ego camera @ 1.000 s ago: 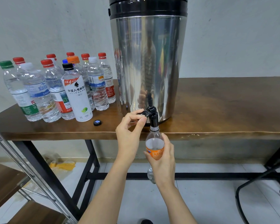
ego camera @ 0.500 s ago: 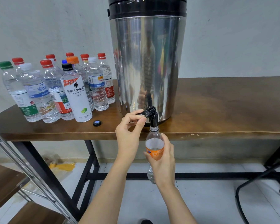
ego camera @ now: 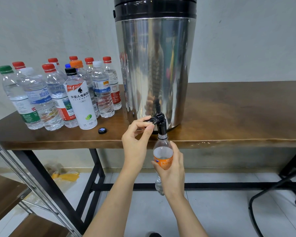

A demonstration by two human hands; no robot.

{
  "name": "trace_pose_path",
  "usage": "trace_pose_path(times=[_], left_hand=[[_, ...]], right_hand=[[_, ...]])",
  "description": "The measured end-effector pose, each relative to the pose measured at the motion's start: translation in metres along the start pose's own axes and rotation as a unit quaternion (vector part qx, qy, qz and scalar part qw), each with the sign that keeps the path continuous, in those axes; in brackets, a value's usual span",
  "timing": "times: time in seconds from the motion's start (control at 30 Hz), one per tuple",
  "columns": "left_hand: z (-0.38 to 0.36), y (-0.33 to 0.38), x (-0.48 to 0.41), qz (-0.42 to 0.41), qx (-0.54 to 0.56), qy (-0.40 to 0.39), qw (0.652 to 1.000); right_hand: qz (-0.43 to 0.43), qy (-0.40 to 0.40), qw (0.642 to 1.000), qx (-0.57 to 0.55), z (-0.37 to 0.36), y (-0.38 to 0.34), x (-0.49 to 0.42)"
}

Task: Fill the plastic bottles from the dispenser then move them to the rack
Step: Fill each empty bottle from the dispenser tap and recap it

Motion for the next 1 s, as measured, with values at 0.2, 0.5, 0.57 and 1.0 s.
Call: trace_pose_path(times=[0.2,0.5,0.57,1.0], left_hand=[[0.0002,-0.0007,-0.0011,-0.004,-0.002,0.001,1.000],[0.0003,0.0003,-0.0005,0.001,-0.005,-0.001,1.000],[0.0003,0.0005,-0.0007,0.002,-0.003,-0.001,1.000],[0.0001,0.0003,-0.0005,-0.004,0.000,0.001,1.000]], right_hand=[[-0.001,-0.002,1.000,0.007,-0.0002,-0.0005,-0.0002],[-0.001,-0.001,1.000,0.003,-0.0008,-0.0006,-0.0002],[-0.002,0.000,1.000,0.005,-0.0008,-0.0006,-0.0006],[-0.005,0.001,1.000,0.007,-0.0010,-0.0003,-0.0017]])
Point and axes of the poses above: each hand's wrist, its own x-axis away from the middle knuckle, its own z-axis out of the back of the hand, y = z × x, the point moved 3 cm from there along -x, towards the middle knuckle, and after that the axes turned 1 degree about -z, right-handed, at the moved point
